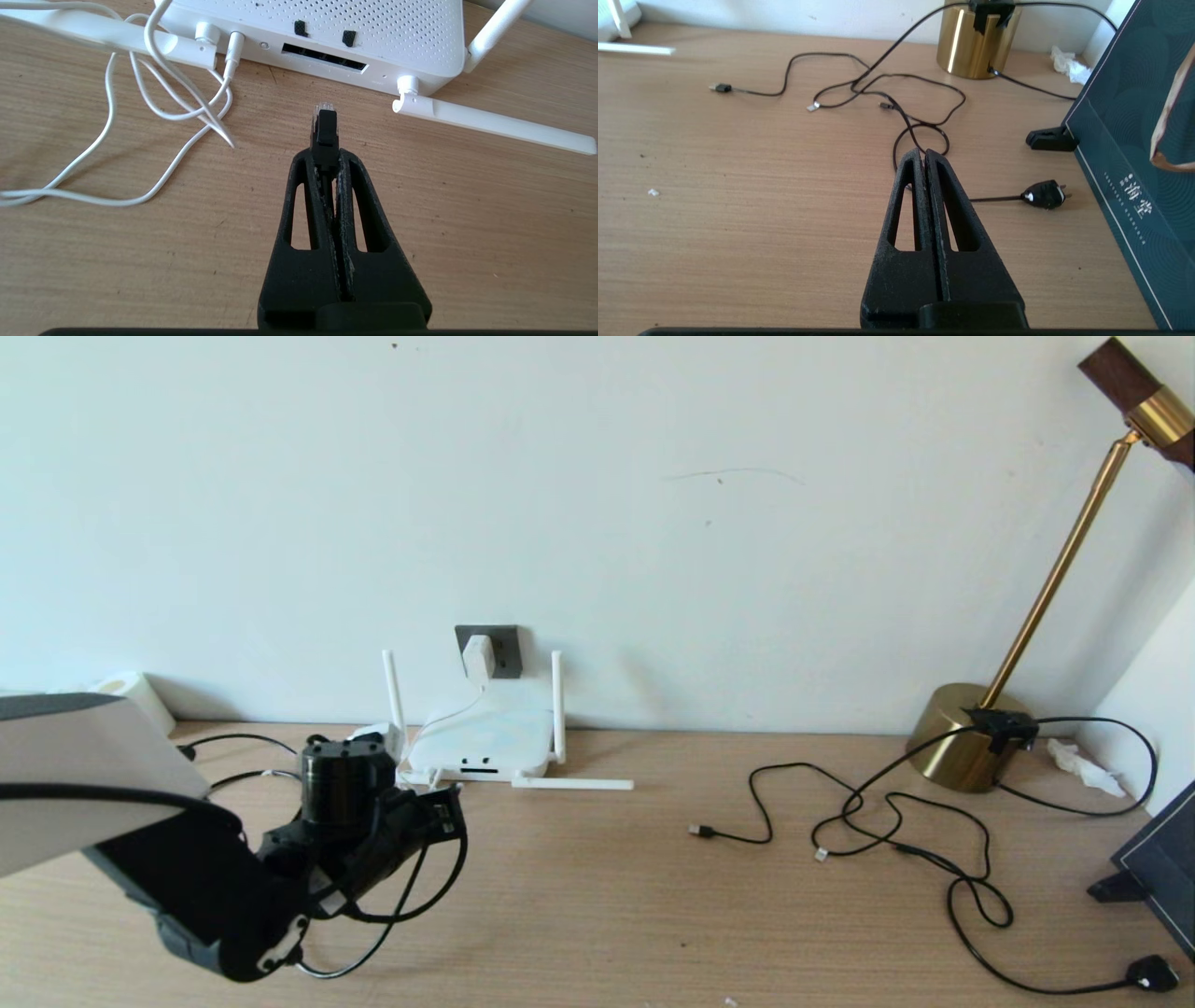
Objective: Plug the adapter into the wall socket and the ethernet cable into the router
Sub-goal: Align cable and router interface
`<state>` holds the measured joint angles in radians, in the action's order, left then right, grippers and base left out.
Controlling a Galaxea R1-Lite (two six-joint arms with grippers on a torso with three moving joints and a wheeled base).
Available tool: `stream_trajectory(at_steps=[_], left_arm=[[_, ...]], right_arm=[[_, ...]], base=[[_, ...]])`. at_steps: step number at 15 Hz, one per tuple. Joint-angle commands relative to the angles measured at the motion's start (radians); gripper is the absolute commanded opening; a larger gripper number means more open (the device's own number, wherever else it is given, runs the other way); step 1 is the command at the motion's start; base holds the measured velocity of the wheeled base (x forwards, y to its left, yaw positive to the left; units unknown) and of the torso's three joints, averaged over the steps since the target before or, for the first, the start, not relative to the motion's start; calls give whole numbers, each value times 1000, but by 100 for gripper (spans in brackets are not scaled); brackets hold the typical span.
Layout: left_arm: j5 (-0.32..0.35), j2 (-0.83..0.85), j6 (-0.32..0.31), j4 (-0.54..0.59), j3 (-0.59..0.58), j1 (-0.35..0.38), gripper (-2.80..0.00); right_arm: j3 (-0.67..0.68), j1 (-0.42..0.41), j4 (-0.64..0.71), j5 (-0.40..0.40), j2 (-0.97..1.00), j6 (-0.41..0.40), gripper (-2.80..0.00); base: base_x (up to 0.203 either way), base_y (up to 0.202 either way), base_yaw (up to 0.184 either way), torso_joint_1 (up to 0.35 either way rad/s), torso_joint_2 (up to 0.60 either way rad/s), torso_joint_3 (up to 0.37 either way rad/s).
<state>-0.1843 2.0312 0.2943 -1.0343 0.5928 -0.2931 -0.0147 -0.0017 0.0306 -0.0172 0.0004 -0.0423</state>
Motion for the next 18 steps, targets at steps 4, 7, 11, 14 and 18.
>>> stream_trajectory(at_steps=[4, 7, 11, 14, 18], left_arm=[[-38, 63, -23, -35, 22, -22, -280], [-77, 114, -22, -116, 22, -50, -280], [-108, 234, -40, -314, 15, -67, -280], [-138, 278, -44, -382, 14, -63, -280], [-138, 285, -44, -383, 22, -63, -280]], right_arm=[[2, 0, -1, -4, 1, 12, -280], [2, 0, -1, -4, 1, 12, -280], [2, 0, -1, -3, 1, 12, -280], [2, 0, -1, -4, 1, 12, -280], [2, 0, -1, -4, 1, 12, -280]], base=[[0, 0, 0, 0, 0, 0], [0, 0, 0, 0, 0, 0], [0, 0, 0, 0, 0, 0], [0, 0, 0, 0, 0, 0], [0, 0, 0, 0, 0, 0]])
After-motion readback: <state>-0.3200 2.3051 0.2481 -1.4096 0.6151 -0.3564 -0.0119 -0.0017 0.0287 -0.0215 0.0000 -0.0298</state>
